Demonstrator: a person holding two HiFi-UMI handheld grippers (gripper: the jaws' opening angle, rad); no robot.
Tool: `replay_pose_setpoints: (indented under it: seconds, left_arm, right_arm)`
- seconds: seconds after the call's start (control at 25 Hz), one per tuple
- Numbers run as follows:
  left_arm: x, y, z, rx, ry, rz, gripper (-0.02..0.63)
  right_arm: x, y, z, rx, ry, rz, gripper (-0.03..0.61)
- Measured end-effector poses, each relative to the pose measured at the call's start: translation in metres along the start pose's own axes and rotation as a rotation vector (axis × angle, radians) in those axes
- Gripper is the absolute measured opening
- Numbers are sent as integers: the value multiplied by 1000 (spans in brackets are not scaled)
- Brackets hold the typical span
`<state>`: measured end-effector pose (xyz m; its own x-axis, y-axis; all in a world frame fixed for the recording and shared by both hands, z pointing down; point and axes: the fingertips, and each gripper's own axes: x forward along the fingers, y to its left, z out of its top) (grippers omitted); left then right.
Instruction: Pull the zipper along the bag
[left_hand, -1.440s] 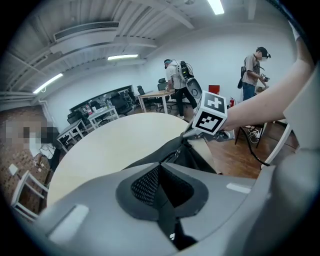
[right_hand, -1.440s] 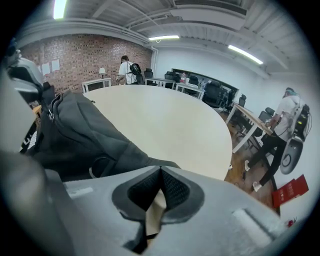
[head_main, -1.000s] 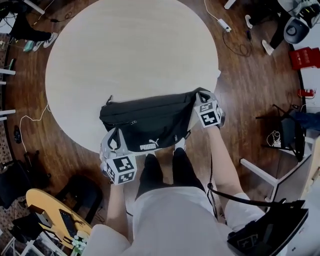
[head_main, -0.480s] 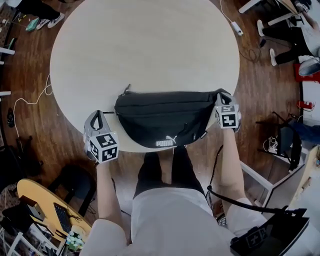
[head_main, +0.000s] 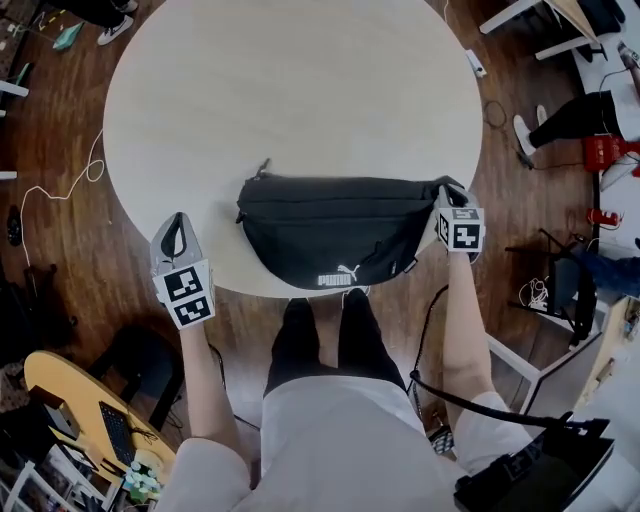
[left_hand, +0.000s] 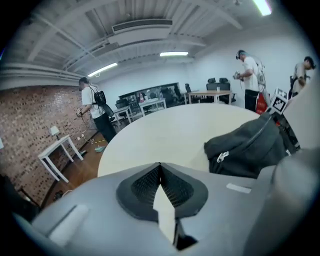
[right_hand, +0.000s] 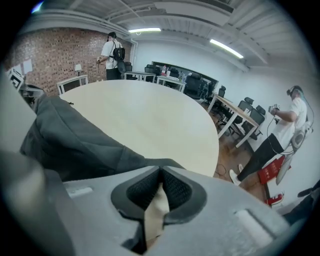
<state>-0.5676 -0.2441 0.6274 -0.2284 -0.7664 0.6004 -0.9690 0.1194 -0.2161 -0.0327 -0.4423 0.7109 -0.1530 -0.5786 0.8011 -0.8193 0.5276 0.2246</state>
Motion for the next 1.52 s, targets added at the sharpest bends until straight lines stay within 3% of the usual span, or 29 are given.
replay_pose_setpoints:
  seconds: [0.12,0.44,0.64,0.76,0.96,1.2,1.36,1.52]
  left_arm:
    - [-27,-37,35,-84,-106,-100,35]
    - [-125,-112,110,-138,-312,-269,100]
    - [-188,-139,130,-128,-412,-328,149]
    - [-222,-146,141,-134,-485,-320,156]
    - [-276,-169,149,-100,-570,-298,161]
    - [-356,-214,133,-88,-647,-244,200]
    - [-423,-250,100,-109,-658,-175,232]
    - [-489,-294,54,-120,-624,-154,262]
  right_arm:
    - [-27,3,24,22,-86,-14,100]
    - [-192,87,126,35,-550,128,130]
    - [-293,130,136,118,-743,195,146]
    - [-339,148,130,118,-817,203,153]
    - [-399,156,107,116,-895,211,204]
    - [-459,146,42,129,-943,210,235]
    - [-504,144,-27,107,-948,240,256]
    - [-547,133,-106,109,-923,210,298]
